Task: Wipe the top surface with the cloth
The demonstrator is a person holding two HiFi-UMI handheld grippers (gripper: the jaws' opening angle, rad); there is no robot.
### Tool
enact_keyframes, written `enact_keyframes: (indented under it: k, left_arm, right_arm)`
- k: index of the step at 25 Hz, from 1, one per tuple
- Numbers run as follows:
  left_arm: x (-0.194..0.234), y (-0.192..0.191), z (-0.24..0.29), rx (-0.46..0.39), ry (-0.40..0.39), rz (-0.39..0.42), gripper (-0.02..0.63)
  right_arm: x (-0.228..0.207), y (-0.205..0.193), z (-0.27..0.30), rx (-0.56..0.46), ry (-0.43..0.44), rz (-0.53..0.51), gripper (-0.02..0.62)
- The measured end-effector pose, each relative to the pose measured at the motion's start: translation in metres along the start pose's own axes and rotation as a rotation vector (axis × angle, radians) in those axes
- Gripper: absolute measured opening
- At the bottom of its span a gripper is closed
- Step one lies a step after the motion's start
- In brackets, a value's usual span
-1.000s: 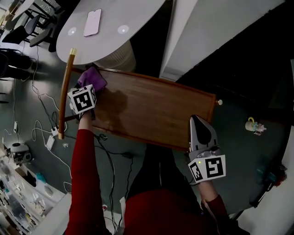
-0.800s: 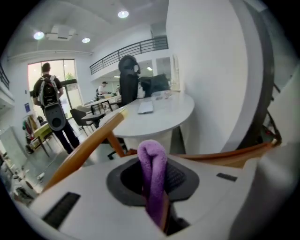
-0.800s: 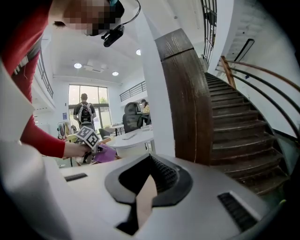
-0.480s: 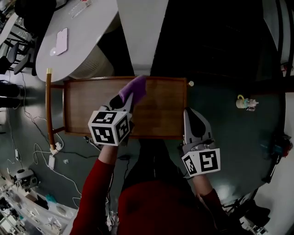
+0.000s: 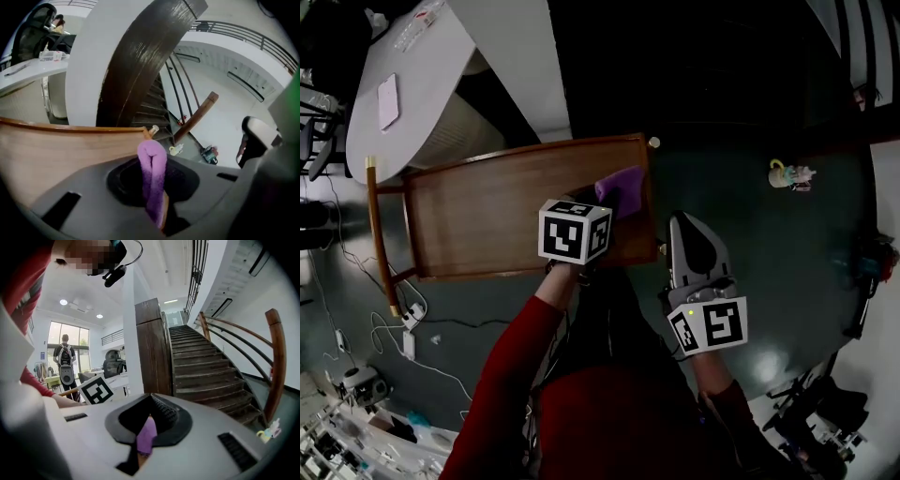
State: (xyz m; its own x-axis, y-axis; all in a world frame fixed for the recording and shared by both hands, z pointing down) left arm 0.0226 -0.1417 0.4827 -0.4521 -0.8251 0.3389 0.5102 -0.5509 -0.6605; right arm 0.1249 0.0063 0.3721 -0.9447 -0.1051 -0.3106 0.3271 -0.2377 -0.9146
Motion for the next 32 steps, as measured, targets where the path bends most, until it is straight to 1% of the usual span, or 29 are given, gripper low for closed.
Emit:
enact_keyframes:
  k: [3,6,9,12,15,17,20,22,28,30,32]
  left_arm:
    - [0.026,-0.01,-0.003,0.026,0.085,0.009,0.063]
    - [0.065,-0.017,-0.026,0.03,0.195,0.0,0.063]
    - [0.118,-0.032,-0.066,0.032,0.323,-0.029,0.063]
    - [0.168,-0.055,-0.114,0.041,0.458,-0.075,0.063]
    - [0.208,-0.083,-0.162,0.051,0.597,-0.133,0.063]
    - [0.228,-0.1,-0.188,0.06,0.684,-0.166,0.063]
    - [0.248,-0.119,-0.219,0.087,0.801,-0.181,0.063]
    - [0.258,-0.128,-0.236,0.106,0.862,-0.182,0.063]
    - [0.274,-0.144,-0.26,0.16,0.98,-0.191,0.063]
    - [0.273,-0.144,-0.262,0.159,1.019,-0.183,0.063]
    - [0.262,-0.135,-0.265,0.129,1.049,-0.151,0.063]
  right_arm:
    - [0.004,-0.003,0.011,0.032,0.052,-0.014,0.012]
    - [0.014,-0.004,0.028,0.063,0.117,-0.027,0.012]
    - [0.034,-0.009,0.048,0.089,0.18,-0.041,0.012]
    - [0.052,-0.013,0.063,0.113,0.235,-0.052,0.012]
    - [0.065,-0.016,0.072,0.131,0.273,-0.064,0.012]
    - [0.069,-0.017,0.076,0.14,0.289,-0.069,0.012]
    - [0.071,-0.019,0.079,0.154,0.305,-0.077,0.012]
    - [0.075,-0.019,0.08,0.16,0.312,-0.083,0.012]
    - [0.075,-0.021,0.079,0.163,0.31,-0.08,0.012]
    - [0.073,-0.021,0.077,0.156,0.3,-0.076,0.012]
    - [0.069,-0.02,0.074,0.146,0.285,-0.07,0.012]
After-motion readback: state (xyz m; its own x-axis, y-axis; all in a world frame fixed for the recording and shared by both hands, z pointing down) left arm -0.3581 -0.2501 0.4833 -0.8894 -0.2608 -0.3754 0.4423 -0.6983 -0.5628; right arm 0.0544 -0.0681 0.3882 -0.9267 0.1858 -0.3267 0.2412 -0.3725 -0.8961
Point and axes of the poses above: the fingertips, and each gripper's own axes: z forward along the fingers, x to its left, y out of its top, the point moved 8 cm from there along -z, backward along the fingers, and after that the axes turned 10 degrees about z, right-handed, at the moved point
